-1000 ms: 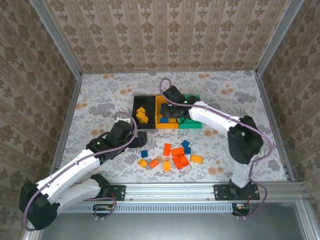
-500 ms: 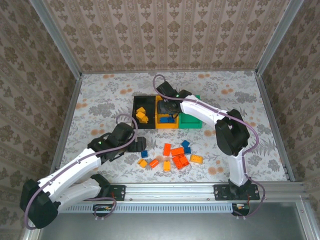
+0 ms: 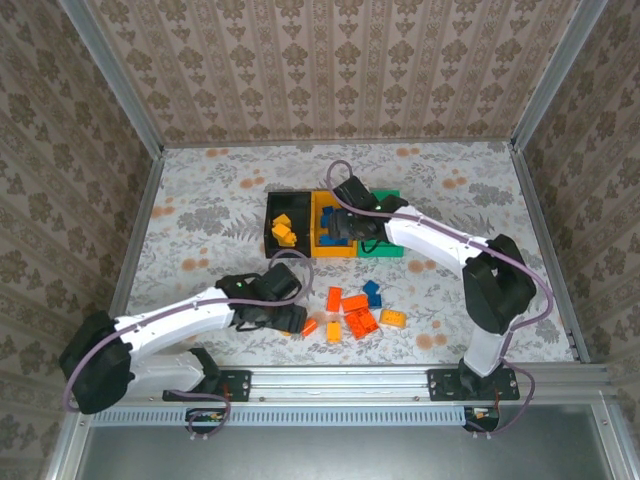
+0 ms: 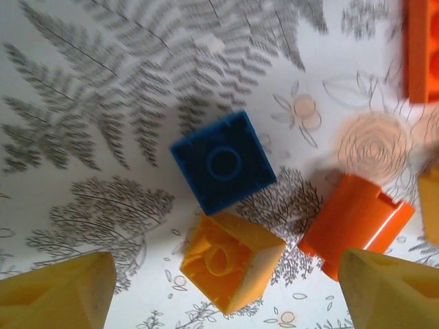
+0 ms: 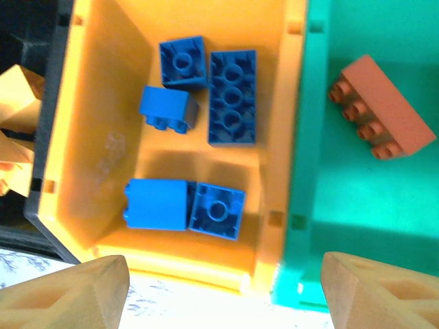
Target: Sort the legos into containers by color
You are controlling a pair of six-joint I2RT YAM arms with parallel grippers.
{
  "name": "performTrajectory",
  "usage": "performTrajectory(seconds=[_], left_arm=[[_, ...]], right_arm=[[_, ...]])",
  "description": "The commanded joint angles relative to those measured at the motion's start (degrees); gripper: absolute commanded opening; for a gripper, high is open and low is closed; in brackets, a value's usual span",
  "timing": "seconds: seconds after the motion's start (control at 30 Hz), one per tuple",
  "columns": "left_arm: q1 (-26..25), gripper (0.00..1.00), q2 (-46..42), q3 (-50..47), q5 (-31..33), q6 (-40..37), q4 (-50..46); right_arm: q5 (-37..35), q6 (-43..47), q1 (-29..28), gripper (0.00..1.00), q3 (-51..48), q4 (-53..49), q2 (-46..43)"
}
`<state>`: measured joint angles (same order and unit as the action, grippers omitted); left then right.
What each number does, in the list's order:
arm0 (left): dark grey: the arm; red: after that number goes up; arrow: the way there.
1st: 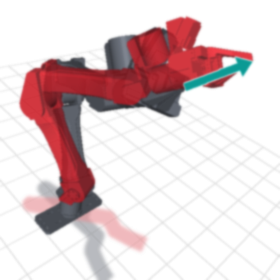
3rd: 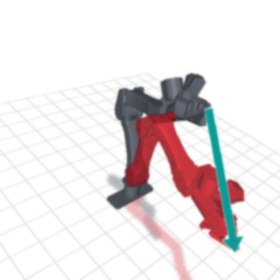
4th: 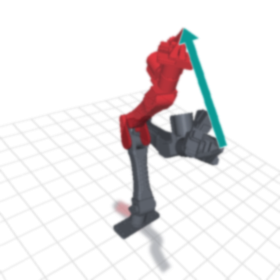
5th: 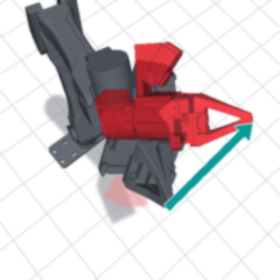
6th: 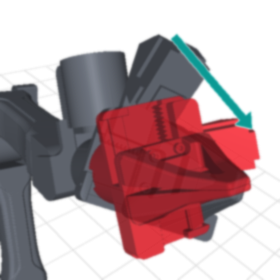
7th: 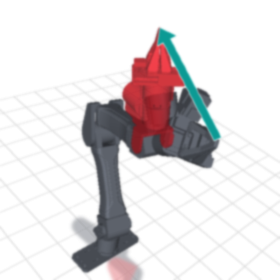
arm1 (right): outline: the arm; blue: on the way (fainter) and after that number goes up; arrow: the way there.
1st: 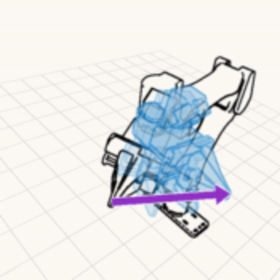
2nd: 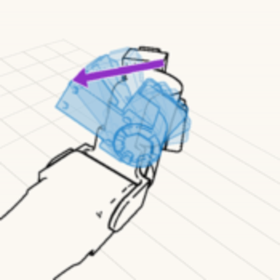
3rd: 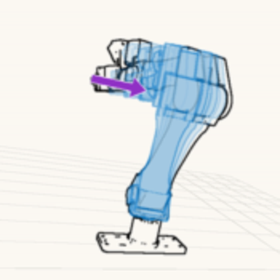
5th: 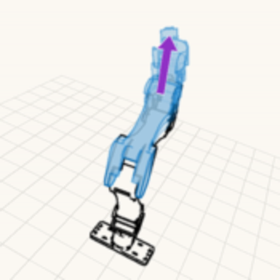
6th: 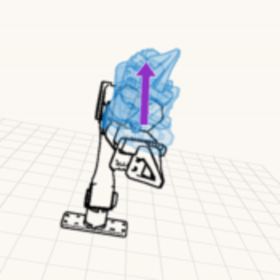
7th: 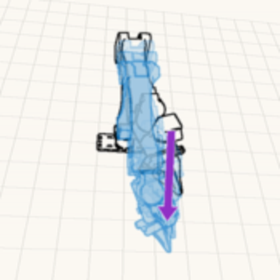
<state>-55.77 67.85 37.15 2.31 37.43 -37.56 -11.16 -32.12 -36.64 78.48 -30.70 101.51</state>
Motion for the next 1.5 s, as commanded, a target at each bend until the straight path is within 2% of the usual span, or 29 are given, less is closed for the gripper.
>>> performTrajectory(seconds=[0.0, 0.33, 0.57, 0.7, 0.87, 1.03, 1.13, 1.27, 1.47], left_arm=[[-2.51, 0.82, 2.41, 0.9, 0.38, 1.0, -2.29], [-3.18, 0.68, 7.73, -0.83, 1.46, 1.19, 1.2], [-3.13, 0.49, 11.01, -0.7, 1.5, 0.54, 2.69], [-3.14, 0.38, 9.63, 0.02, 2.22, 0.45, 1.72], [-2.36, 0.34, 3.72, 2.3, 5.91, 0.17, -1.87], [6.48, 0.34, -2.89, 7.67, 7.86, -3.54, -1.91], [13.06, 0.35, -2.8, 11.63, 7.35, -7.07, 1.24], [19.52, 0.35, 3.81, 18.61, 4.9, -10.89, 6.07], [24.34, 0.34, 18.14, 29.31, 3.32, -13.97, 12.01]], right_arm=[[0.25, -1.59, 0.99, 0.76, -3.23, 2.12, -3.5], [0.87, -2.07, 2.56, 0.76, -6.77, 2.99, -7.23], [0.79, -2.68, 3.05, 0.76, -7.9, 3.53, -8.08], [0.7, -2.96, 3.24, 0.76, -8.25, 3.54, -8.55], [0.7, -3.28, 3.77, 0.76, -9.16, 3.84, -9.79], [1.22, -4.03, 4.21, 0.76, -10.86, 4.63, -11.61], [1.23, -4.06, 4.55, 0.76, -11.52, 4.52, -12.29], [1.27, -4.09, 5.19, 0.76, -12.42, 4.4, -12.96], [1.23, -4.35, 5.92, 0.76, -14.07, 4.37, -14.66]])
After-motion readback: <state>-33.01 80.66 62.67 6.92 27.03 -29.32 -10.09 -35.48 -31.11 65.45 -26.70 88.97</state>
